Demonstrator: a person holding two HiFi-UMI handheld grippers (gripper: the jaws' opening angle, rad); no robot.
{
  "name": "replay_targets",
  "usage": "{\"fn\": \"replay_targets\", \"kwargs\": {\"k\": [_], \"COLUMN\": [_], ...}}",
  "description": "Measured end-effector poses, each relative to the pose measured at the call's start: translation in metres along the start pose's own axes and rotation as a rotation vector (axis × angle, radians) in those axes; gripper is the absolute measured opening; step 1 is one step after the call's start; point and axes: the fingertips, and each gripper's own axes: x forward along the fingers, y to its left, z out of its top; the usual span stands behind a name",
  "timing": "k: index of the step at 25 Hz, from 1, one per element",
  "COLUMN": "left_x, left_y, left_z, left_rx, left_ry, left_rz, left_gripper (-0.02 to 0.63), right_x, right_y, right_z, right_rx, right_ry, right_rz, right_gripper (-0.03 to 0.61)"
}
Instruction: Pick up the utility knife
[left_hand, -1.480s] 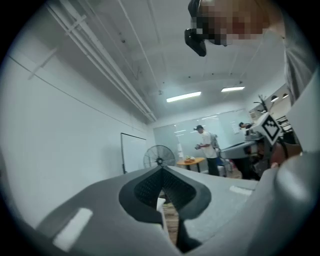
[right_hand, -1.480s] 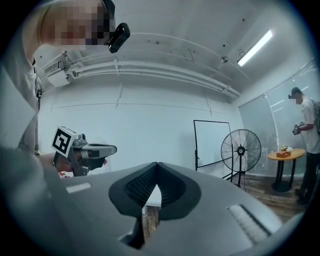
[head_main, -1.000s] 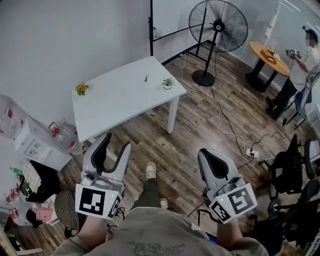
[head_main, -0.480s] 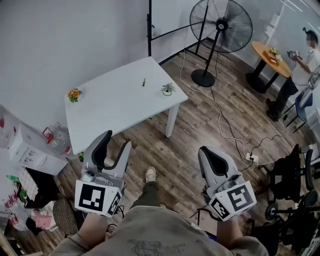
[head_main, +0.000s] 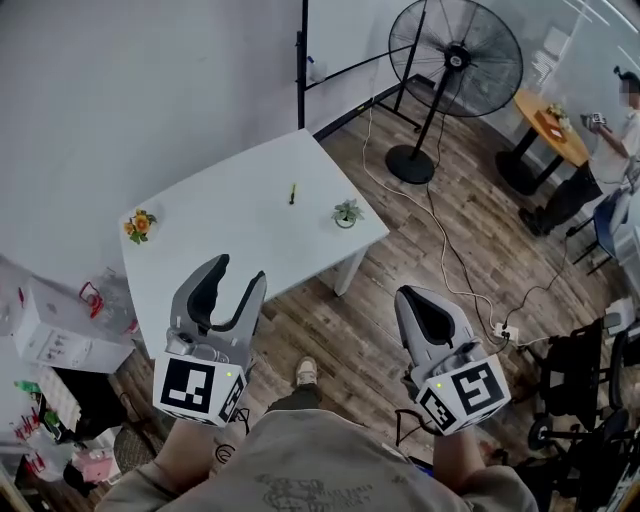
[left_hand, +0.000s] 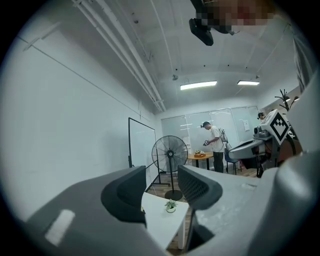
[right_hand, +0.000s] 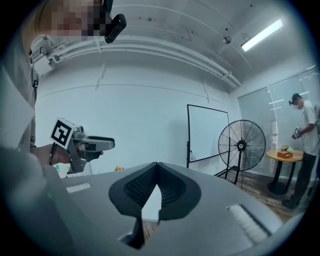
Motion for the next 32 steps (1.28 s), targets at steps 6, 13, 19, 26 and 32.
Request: {"fn": "replay_targets", "kwargs": {"k": [6,13,19,26,32], "left_x": [0.053,0.108,0.155,0.226,0.279], "left_y": [0.045,0.065,0.074,0.091,0.111], "left_z": [0.001,-0.013,-0.015,-0.019,-0.018], "left_rx": [0.016,0.005,0.016,0.011,-0.003], "left_ry": [-0.007,0.032,0.043,0.082,0.103], "left_rz": [-0.009,-0.032,-0.021,0.070,0.215], "left_gripper": [0.196,0.196,0.196,0.196,0.196], "right_x": [0.064,0.104,0.144,0.209,0.265], "right_y": [-0.024,-0.065,-0.108,-0.168,-0.227], "right_z": [0.014,0.006,0.006,0.008,0.020], "right_rx": [-0.028,-0.010,-0.001,0.000,-0.026], "right_ry": [-0.004,0.030,0.027,0.045,0.037], "right_rz": [-0.027,-0.054,-0.039,0.057,0.155], "right_gripper": [0.028,0.028,0.028,0.028,0.028]}}
